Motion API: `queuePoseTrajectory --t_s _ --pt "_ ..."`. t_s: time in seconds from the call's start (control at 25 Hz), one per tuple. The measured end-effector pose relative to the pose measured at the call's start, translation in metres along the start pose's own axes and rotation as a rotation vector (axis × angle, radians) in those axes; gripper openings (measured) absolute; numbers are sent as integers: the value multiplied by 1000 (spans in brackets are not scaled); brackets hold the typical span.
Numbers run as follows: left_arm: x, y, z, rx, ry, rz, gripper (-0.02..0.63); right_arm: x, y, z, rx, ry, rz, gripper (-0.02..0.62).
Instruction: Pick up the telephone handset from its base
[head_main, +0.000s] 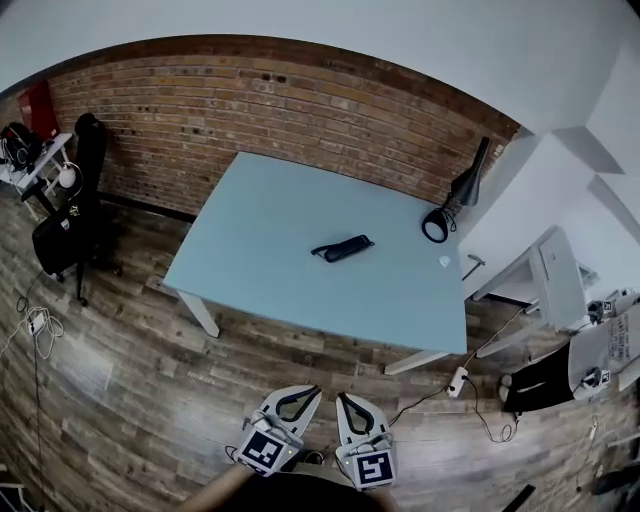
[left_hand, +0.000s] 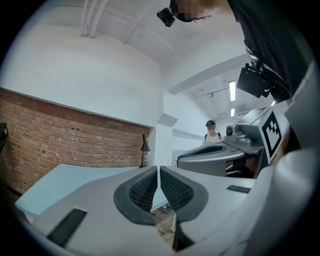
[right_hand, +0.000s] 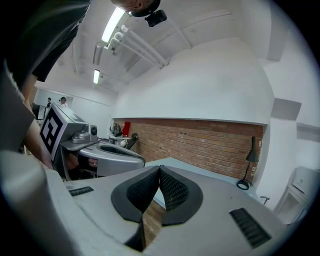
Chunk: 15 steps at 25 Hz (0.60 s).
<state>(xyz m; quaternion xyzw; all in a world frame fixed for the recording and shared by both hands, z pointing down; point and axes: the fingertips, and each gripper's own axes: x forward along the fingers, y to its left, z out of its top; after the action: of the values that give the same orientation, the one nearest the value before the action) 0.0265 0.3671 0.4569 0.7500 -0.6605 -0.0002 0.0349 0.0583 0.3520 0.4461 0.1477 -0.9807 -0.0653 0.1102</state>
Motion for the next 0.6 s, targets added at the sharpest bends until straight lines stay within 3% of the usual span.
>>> queuePoseTrajectory --t_s 0.32,0.6 --pt "10 40 -14 -57 49 -43 8 23 -9 -3 15 47 -53 11" --pt "42 61 -15 -44 92 2 8 52 -50 -18 60 41 -29 11"
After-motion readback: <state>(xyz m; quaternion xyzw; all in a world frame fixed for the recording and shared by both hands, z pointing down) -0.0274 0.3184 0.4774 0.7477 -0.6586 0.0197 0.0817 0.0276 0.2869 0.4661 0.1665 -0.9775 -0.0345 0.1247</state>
